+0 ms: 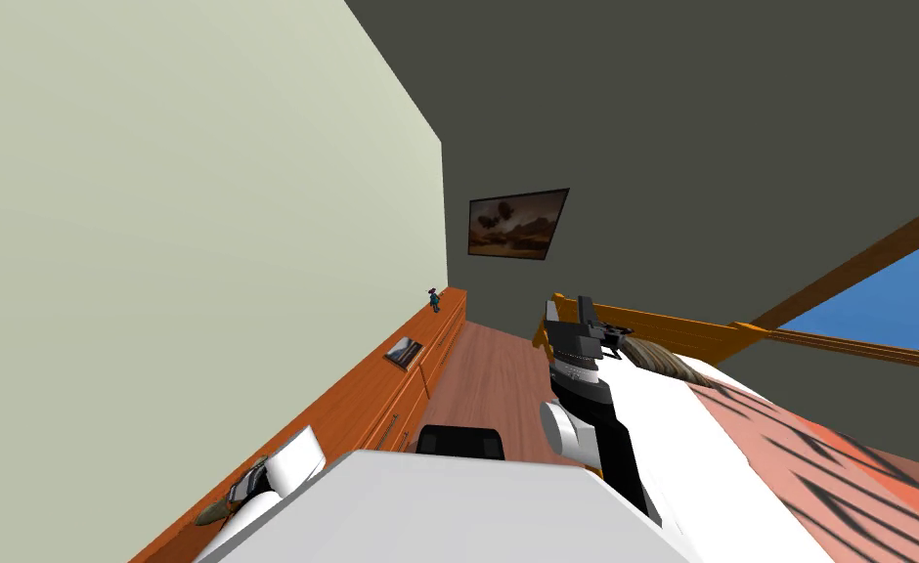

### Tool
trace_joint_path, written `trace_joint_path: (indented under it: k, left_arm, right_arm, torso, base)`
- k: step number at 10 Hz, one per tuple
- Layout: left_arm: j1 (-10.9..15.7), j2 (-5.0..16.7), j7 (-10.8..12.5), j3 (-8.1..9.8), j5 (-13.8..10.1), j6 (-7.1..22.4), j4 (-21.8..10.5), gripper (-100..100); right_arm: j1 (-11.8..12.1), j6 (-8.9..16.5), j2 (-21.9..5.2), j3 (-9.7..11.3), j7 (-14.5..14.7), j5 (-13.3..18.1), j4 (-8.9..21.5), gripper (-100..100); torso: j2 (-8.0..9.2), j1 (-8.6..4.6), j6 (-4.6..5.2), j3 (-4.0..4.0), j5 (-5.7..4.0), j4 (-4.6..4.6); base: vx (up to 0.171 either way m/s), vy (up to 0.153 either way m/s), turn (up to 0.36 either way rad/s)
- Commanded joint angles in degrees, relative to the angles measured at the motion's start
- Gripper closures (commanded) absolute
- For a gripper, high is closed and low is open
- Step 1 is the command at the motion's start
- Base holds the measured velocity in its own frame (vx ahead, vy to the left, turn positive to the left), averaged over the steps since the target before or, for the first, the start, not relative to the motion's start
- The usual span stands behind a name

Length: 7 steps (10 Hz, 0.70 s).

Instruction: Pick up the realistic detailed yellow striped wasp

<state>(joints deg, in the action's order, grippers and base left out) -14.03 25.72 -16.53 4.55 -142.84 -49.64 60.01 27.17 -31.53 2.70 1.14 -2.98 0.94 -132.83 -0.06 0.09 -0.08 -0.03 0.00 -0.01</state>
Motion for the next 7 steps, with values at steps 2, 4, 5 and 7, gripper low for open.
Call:
trace_joint_path:
  k: [2,4,5,7]
  left_arm:
    - [-0.03,0.24,-0.98,0.17,-4.62,-0.67,-0.9,-100]
    - [-0.23,0.92,-2.17,0.54,-7.47,-1.26,-3.46,-100]
    - [-0.23,0.92,-2.17,0.54,-9.33,-1.26,-3.49,-100]
    - [-0.46,1.61,-3.32,0.91,-12.56,-1.79,-5.85,-100]
  right_arm:
    - [0.01,0.0,0.0,-0.01,0.0,0.0,0.0,0]
    - [0.01,0.0,0.0,-0.01,0.0,0.0,0.0,0]
    - [0.0,0.0,0.0,0.0,0.0,0.0,0.0,0]
    - [0.01,0.0,0.0,-0.01,0.0,0.0,0.0,0]
  torso:
    - [0.0,0.02,-0.04,0.0,0.01,-0.01]
    - [0.09,-0.06,-0.05,0.05,-0.01,0.01]
    - [0.05,-0.01,-0.01,0.03,-0.01,0.01]
    - [0.04,0.0,-0.06,0.02,0.01,0.0]
  base:
    - [0.022,0.02,-0.064]
    - [0.011,0.008,-0.096]
    - [0.029,0.028,-0.173]
    - [0.023,0.021,-0.115]
